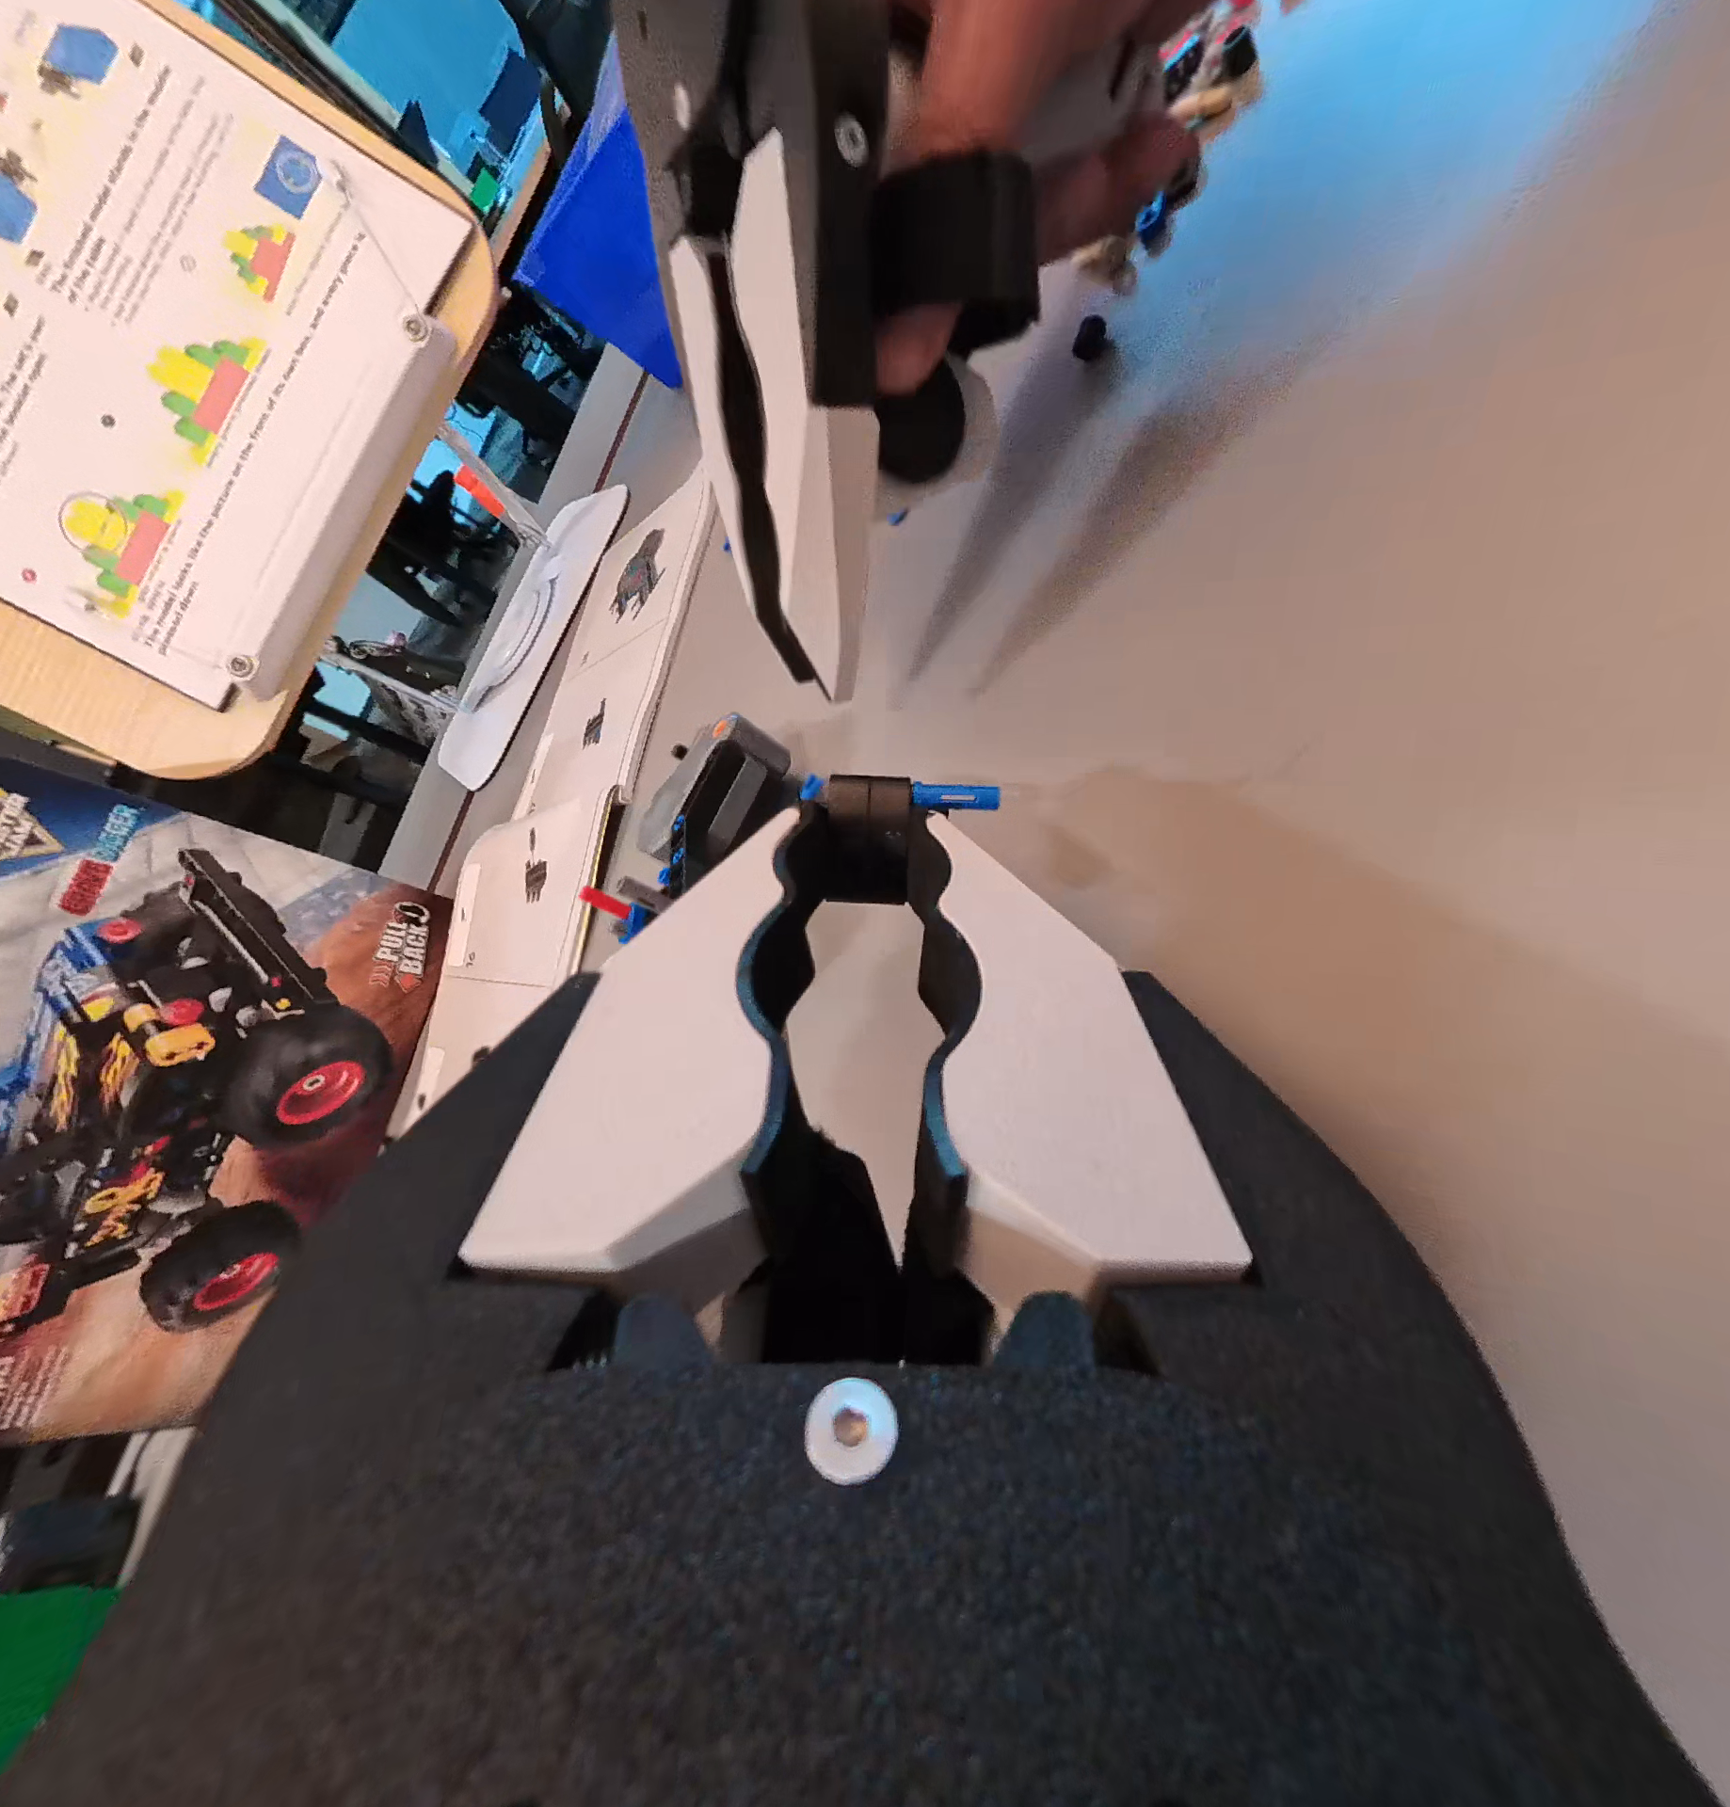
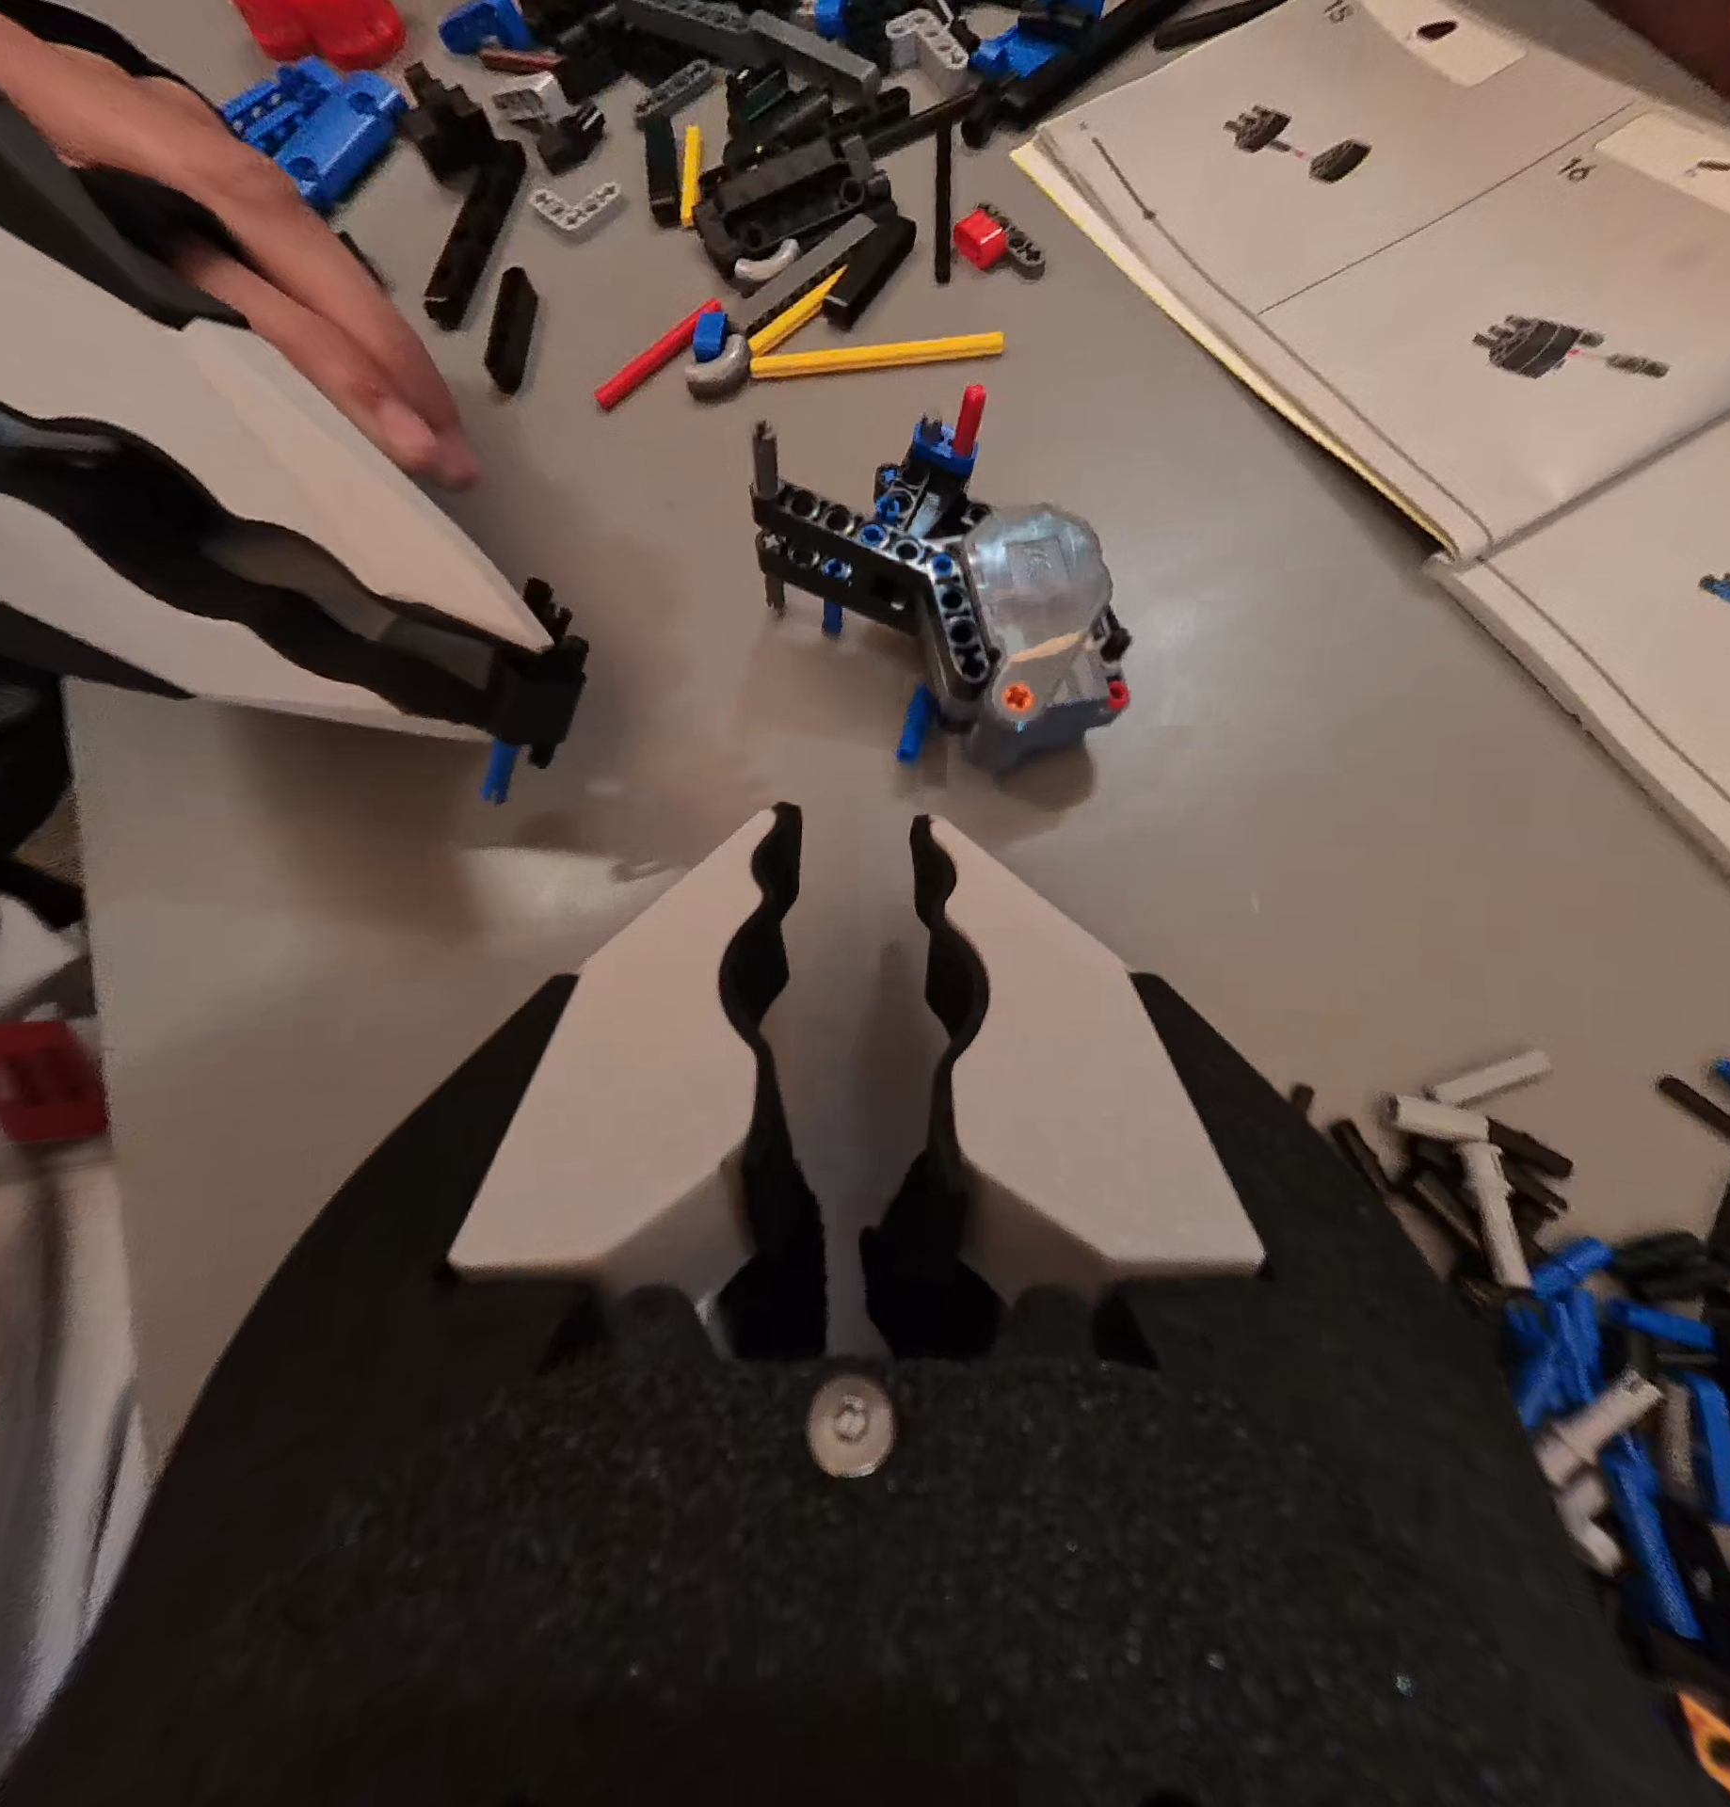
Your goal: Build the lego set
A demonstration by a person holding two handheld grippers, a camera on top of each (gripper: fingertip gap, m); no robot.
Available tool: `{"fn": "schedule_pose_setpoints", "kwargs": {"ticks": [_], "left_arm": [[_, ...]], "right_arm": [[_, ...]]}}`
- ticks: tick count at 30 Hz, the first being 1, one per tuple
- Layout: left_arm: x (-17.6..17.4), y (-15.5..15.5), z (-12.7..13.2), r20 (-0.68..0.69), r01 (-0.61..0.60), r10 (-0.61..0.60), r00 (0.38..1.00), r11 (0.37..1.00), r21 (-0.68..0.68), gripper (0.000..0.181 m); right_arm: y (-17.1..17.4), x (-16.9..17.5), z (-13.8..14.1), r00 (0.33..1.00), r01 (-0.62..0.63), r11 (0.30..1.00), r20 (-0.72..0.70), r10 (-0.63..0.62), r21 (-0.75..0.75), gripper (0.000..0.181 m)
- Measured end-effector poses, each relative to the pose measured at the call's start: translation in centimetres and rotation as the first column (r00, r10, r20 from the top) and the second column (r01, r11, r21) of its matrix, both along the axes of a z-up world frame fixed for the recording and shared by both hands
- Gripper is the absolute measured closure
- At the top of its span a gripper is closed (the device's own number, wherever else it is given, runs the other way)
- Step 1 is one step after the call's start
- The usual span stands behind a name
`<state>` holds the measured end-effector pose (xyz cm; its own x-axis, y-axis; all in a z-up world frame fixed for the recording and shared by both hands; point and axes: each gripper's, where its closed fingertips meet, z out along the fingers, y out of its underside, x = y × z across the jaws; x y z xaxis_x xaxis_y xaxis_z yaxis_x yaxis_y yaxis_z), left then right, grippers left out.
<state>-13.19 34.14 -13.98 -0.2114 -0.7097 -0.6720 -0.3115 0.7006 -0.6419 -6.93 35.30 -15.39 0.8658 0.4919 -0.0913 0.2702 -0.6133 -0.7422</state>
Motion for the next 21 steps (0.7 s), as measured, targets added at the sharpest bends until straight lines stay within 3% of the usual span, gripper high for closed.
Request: {"fn": "schedule_pose_setpoints", "kwargs": {"ticks": [5, 9, 21], "left_arm": [[0.0, 0.1, -0.2, -0.008, -0.008, 0.008, 1.000, 1.000, -0.009, 0.167], [0.2, -0.2, -0.5, -0.018, 0.000, 0.001, 1.000, 1.000, 0.008, 0.167], [0.1, 0.1, -0.4, -0.011, -0.007, 0.007, 1.000, 1.000, 0.015, 0.167]], "right_arm": [[1.4, -0.5, -1.5, 0.995, 0.095, 0.995, -0.013, -0.095, 0.034, 0.160], [2.4, 1.0, -1.5, 0.981, 0.187, 0.979, 0.027, -0.190, 0.077, 0.166], [3.3, 0.9, -2.7, 0.960, 0.255, 0.966, 0.109, -0.257, 0.031, 0.174]]}}
